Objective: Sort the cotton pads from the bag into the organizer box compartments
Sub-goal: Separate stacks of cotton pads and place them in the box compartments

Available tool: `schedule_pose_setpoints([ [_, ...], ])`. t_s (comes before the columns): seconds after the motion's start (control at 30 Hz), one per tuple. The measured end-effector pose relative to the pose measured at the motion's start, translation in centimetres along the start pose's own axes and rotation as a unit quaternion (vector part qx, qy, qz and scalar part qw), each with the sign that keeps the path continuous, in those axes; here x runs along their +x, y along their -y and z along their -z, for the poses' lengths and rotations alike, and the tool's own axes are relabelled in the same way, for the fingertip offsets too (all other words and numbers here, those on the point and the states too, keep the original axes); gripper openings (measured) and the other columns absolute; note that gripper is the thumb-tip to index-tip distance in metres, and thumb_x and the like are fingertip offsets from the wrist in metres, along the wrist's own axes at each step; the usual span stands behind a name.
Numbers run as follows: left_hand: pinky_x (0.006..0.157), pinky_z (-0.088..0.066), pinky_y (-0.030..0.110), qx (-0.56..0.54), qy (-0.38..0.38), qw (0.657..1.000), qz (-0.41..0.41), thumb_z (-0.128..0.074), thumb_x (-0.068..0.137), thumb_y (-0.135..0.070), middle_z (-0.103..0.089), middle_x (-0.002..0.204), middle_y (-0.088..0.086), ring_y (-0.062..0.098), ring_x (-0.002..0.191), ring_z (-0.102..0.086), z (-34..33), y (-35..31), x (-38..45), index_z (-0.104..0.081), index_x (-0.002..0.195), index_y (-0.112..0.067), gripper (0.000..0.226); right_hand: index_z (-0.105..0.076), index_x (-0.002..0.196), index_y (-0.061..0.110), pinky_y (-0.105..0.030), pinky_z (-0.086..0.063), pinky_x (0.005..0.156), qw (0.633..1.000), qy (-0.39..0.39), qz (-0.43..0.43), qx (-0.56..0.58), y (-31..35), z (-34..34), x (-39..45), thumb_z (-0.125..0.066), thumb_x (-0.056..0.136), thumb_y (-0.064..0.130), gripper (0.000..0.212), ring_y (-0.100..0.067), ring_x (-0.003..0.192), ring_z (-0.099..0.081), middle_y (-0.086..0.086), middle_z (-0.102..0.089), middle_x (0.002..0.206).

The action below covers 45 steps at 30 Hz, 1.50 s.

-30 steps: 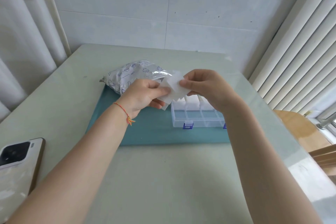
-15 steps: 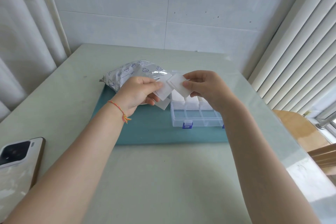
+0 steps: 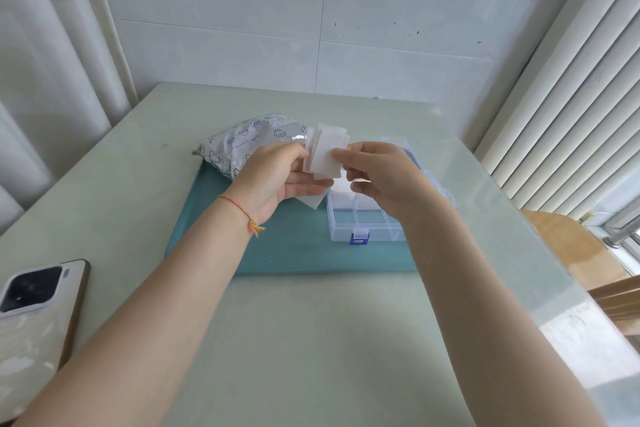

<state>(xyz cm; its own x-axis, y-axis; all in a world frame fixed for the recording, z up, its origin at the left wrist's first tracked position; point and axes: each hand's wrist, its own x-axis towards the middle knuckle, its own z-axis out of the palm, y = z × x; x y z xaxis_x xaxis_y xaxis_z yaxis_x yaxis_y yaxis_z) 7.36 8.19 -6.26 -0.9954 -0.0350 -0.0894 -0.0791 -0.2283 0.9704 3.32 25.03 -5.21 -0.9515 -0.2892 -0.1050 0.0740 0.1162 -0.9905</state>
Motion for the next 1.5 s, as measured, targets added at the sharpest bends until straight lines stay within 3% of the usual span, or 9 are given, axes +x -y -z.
schedule_pose_setpoints([
  [0.13,0.059,-0.058,0.031,0.006,0.024,1.0,0.017,-0.05,0.1,-0.024,-0.072,0.091,0.02,0.034,0.076,-0.072,-0.4,0.0,-0.3,-0.067,0.106,-0.002,0.028,-0.059,0.079,0.013,-0.025,-0.044,0.064,0.993,-0.024,0.031,-0.115,0.0,-0.7,-0.2,-0.075,0.085,0.028,0.022,-0.011,0.065,-0.052,0.003,-0.058,0.072],
  [0.37,0.058,-0.059,0.029,-0.046,-0.03,0.998,0.017,-0.058,0.093,-0.006,-0.072,0.075,0.012,0.027,0.062,-0.07,0.6,0.2,0.2,-0.061,0.093,-0.006,0.003,-0.062,0.083,0.011,-0.024,-0.043,0.062,0.965,-0.065,0.091,-0.236,-0.1,-1.0,0.1,-0.07,0.088,0.031,0.023,-0.011,0.063,-0.053,0.004,-0.057,0.07],
  [0.5,0.059,-0.058,0.034,0.002,-0.038,0.999,0.026,-0.051,0.091,0.003,-0.066,0.071,0.013,0.025,0.054,-0.064,1.1,0.5,0.4,-0.051,0.09,-0.006,0.01,-0.069,0.089,0.019,-0.029,-0.042,0.081,0.869,-0.071,0.151,-0.465,-2.0,-3.0,0.9,-0.063,0.089,0.026,0.009,-0.017,0.099,-0.057,0.003,-0.065,0.094],
  [0.63,0.045,-0.047,0.025,0.097,-0.027,0.995,0.028,-0.054,0.092,-0.009,-0.051,0.064,0.002,0.016,0.046,-0.046,1.5,0.8,0.3,-0.051,0.105,-0.018,0.016,-0.064,0.114,0.018,-0.04,-0.028,0.1,0.752,-0.08,0.134,-0.64,-3.4,-4.9,1.7,-0.056,0.092,0.038,0.031,-0.025,0.135,-0.025,-0.005,-0.038,0.138],
  [0.8,0.044,-0.039,0.022,0.074,0.035,0.996,0.016,-0.054,0.098,-0.016,-0.05,0.066,0.0,0.015,0.051,-0.049,2.2,0.6,0.2,-0.055,0.112,-0.025,0.017,-0.062,0.12,0.02,-0.044,-0.028,0.106,0.72,-0.052,0.071,-0.689,-3.4,-5.7,2.8,-0.056,0.091,0.045,0.038,-0.027,0.144,-0.013,-0.009,-0.031,0.148],
  [1.1,0.047,-0.045,0.022,-0.005,0.05,0.999,-0.004,-0.051,0.099,-0.008,-0.065,0.078,0.004,0.018,0.067,-0.064,2.5,0.4,0.3,-0.062,0.104,-0.022,0.018,-0.072,0.106,0.014,-0.038,-0.04,0.09,0.806,-0.09,0.066,-0.581,-0.3,-3.3,1.6,-0.047,0.098,0.026,0.029,-0.03,0.118,-0.042,-0.01,-0.054,0.115],
  [1.27,0.041,-0.034,0.018,-0.026,0.002,0.999,0.036,-0.063,0.095,-0.03,-0.042,0.062,-0.003,0.012,0.046,-0.041,1.6,0.8,0.5,-0.055,0.098,-0.022,0.012,-0.071,0.081,0.008,-0.023,-0.034,0.049,0.924,-0.131,0.073,-0.351,1.1,-0.7,0.0,-0.063,0.09,0.017,0.016,-0.015,0.057,-0.046,0.0,-0.059,0.062],
  [1.37,0.044,-0.043,0.02,-0.022,-0.008,1.0,0.018,-0.065,0.092,-0.036,-0.053,0.069,-0.001,0.012,0.052,-0.053,1.0,1.1,0.5,-0.056,0.095,-0.022,0.017,-0.069,0.082,0.015,-0.019,-0.039,0.053,0.977,-0.074,0.045,-0.194,1.4,-0.5,-0.9,-0.065,0.091,0.014,0.009,-0.011,0.056,-0.052,0.002,-0.067,0.064],
  [1.5,0.055,-0.053,0.025,-0.091,0.051,0.993,0.057,-0.056,0.091,-0.057,-0.067,0.088,0.002,0.017,0.076,-0.065,0.4,0.9,0.2,-0.062,0.106,-0.022,0.038,-0.072,0.083,0.017,-0.027,-0.042,0.066,0.987,0.02,0.005,-0.16,0.9,-1.1,-1.0,-0.066,0.091,0.02,0.011,-0.014,0.071,-0.054,0.003,-0.066,0.074],
])
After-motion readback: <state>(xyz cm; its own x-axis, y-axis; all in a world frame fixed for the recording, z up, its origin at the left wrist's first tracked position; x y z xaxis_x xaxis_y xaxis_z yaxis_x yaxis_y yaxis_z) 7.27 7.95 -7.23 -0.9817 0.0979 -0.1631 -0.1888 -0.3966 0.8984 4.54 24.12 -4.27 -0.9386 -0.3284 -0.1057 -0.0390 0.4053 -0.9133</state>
